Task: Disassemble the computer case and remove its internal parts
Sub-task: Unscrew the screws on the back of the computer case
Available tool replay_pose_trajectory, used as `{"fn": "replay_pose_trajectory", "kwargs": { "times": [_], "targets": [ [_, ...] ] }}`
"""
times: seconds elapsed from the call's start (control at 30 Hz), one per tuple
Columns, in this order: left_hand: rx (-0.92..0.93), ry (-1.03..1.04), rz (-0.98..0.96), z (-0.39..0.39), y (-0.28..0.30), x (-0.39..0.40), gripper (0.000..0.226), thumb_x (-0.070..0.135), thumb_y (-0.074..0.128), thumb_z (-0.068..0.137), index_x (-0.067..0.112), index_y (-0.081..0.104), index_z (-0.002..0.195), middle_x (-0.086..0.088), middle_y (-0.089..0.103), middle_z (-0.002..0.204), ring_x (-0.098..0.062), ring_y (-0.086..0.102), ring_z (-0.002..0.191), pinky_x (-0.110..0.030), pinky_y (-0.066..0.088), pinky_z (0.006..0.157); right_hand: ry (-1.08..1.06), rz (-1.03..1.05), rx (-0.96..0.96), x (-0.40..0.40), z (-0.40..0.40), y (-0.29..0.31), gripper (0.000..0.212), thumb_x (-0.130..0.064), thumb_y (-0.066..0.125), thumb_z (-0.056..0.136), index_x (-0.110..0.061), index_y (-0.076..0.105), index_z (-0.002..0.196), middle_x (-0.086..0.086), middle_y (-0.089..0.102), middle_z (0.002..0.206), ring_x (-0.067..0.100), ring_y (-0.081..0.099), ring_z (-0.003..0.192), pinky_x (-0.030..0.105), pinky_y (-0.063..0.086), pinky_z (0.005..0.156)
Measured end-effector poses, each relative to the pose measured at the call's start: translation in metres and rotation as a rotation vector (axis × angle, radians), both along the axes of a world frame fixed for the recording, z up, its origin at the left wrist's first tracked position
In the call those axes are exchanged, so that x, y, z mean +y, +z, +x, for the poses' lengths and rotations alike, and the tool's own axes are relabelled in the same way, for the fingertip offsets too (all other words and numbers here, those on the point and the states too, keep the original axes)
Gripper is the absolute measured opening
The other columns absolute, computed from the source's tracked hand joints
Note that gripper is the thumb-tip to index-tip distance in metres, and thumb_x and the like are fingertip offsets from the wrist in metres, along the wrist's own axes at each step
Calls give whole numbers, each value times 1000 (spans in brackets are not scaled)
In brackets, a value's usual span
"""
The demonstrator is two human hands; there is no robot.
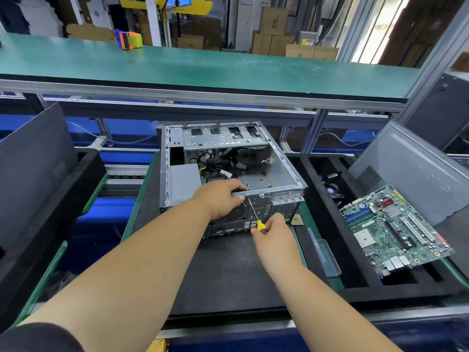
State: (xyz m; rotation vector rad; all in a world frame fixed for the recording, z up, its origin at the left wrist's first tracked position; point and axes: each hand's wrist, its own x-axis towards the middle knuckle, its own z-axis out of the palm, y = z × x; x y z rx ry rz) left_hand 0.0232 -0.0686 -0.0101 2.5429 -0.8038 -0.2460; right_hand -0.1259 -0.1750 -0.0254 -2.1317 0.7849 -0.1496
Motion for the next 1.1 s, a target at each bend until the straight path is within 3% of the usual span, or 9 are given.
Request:
{"fn": "replay_pose_trajectory", "kwargs": {
  "times": [0.1, 0.27, 0.47, 0.63, 0.77, 0.83, 0.9, 0.97, 1.1],
  "targets": [
    [5, 0, 0, 0, 0, 0, 28, 44, 54, 94, 46, 54, 122, 15, 64, 116, -12, 56, 97, -28, 40, 74, 25, 68, 67, 0, 0, 7, 24, -36, 55, 96, -13, 48, 97, 3, 60, 89, 15, 53, 64, 25, 36, 48],
    [-8, -10, 10, 1, 0, 0, 29, 44, 54, 94, 45, 55, 123, 14, 64, 119, -15, 57, 106, -29, 43, 79, -155, 981, 13, 1, 0, 17, 37, -25, 44, 104, -3, 60, 78, 7, 60, 61, 9, 43, 39, 19, 35, 40],
    [-2, -7, 12, 1, 0, 0, 29, 45, 54, 94, 46, 55, 123, 15, 63, 120, -15, 57, 107, -29, 43, 80, -187, 1127, -44, 3, -3, 10, 24, -29, 57, 98, -13, 53, 80, 6, 70, 66, 8, 33, 33, 17, 26, 34],
    [0, -4, 8, 0, 0, 0, 29, 45, 54, 94, 45, 55, 122, 15, 63, 120, -15, 57, 107, -30, 44, 81, -69, 531, 3, 5, -4, 8, 16, -29, 51, 100, -13, 51, 97, 0, 70, 68, 11, 38, 38, 22, 31, 41],
    [5, -5, 4, 1, 0, 0, 29, 44, 54, 94, 45, 55, 123, 14, 63, 119, -15, 57, 106, -29, 44, 80, 88, -303, 175, 5, -6, 10, 25, -35, 46, 101, -11, 44, 108, 6, 68, 96, 26, 65, 84, 32, 39, 59],
    [4, -2, 7, 1, 0, 0, 30, 45, 55, 94, 44, 55, 124, 14, 63, 119, -15, 57, 106, -29, 42, 79, 110, -436, 179, 5, -8, 11, 28, -39, 44, 101, -11, 44, 109, 6, 66, 99, 29, 64, 90, 33, 35, 60],
    [3, 5, 9, 1, 0, 0, 30, 46, 55, 94, 45, 55, 124, 14, 63, 119, -15, 57, 105, -29, 43, 79, 122, -284, 153, 3, -9, 13, 30, -40, 41, 102, -11, 49, 104, 4, 68, 95, 26, 63, 84, 34, 40, 61],
    [-1, 8, 9, 1, 0, 0, 30, 46, 54, 94, 46, 54, 123, 14, 63, 119, -15, 57, 105, -29, 42, 79, 53, 130, 137, 1, -3, 19, 30, -34, 37, 104, -10, 55, 104, 3, 72, 80, 21, 56, 63, 32, 43, 61],
    [-8, 10, 11, 1, 0, 0, 31, 47, 54, 93, 46, 54, 124, 14, 63, 122, -15, 57, 109, -28, 39, 78, -86, 651, 191, -3, 6, 28, 29, -27, 36, 106, -9, 58, 107, 2, 66, 61, 14, 39, 37, 23, 30, 43]
  ]
}}
